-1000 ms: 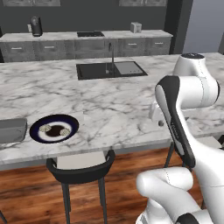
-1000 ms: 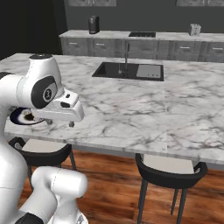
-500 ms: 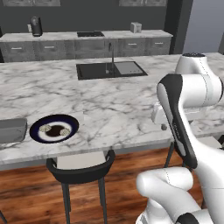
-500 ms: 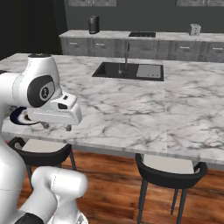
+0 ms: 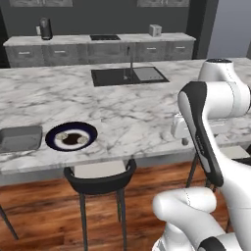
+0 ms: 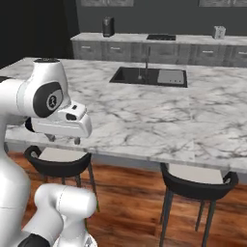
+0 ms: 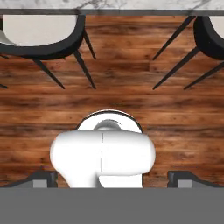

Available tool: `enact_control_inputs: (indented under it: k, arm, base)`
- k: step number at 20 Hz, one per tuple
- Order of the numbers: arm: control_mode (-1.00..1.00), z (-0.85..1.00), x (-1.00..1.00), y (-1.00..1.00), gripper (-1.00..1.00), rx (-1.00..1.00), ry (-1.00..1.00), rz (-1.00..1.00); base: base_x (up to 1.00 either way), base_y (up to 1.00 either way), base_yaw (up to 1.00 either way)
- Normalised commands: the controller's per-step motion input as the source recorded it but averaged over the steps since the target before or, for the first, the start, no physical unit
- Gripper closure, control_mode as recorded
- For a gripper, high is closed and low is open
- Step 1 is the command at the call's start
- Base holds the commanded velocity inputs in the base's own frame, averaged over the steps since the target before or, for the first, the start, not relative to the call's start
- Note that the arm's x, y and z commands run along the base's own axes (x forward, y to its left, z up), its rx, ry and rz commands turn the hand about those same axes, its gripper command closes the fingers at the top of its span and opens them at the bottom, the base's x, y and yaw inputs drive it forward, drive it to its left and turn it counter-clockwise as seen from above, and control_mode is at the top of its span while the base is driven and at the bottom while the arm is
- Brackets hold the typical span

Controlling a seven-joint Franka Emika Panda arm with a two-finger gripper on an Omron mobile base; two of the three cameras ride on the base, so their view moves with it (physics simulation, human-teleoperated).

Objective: Place two dumplings into each of the tupperware containers and then place the containers in the fridge.

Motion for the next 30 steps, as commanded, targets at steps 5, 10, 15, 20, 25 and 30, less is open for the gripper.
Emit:
enact_control_inputs:
  k: [5, 10, 15, 20, 25, 30]
  arm:
    - [1.00, 0.00, 0.00, 0.00, -1.00, 0.00, 0.00, 0.00]
    - [1.00, 0.00, 0.00, 0.00, -1.00, 0.00, 0.00, 0.00]
    - [1.00, 0.00, 0.00, 0.00, -1.00, 0.00, 0.00, 0.00]
    - [1.00, 0.00, 0.00, 0.00, -1.00, 0.00, 0.00, 0.00]
    - [1.00, 0.00, 0.00, 0.00, -1.00, 0.00, 0.00, 0.00]
    - [1.00, 0.00, 0.00, 0.00, -1.00, 0.00, 0.00, 0.00]
  base:
    - [-0.08, 1.00, 0.10]
    - [0.36, 0.96, 0.02]
    - [0.55, 0.77, 0.00]
    - [0.63, 0.17, 0.00]
    - [0.49, 0.44, 0.00]
    - [0.37, 0.69, 0.02]
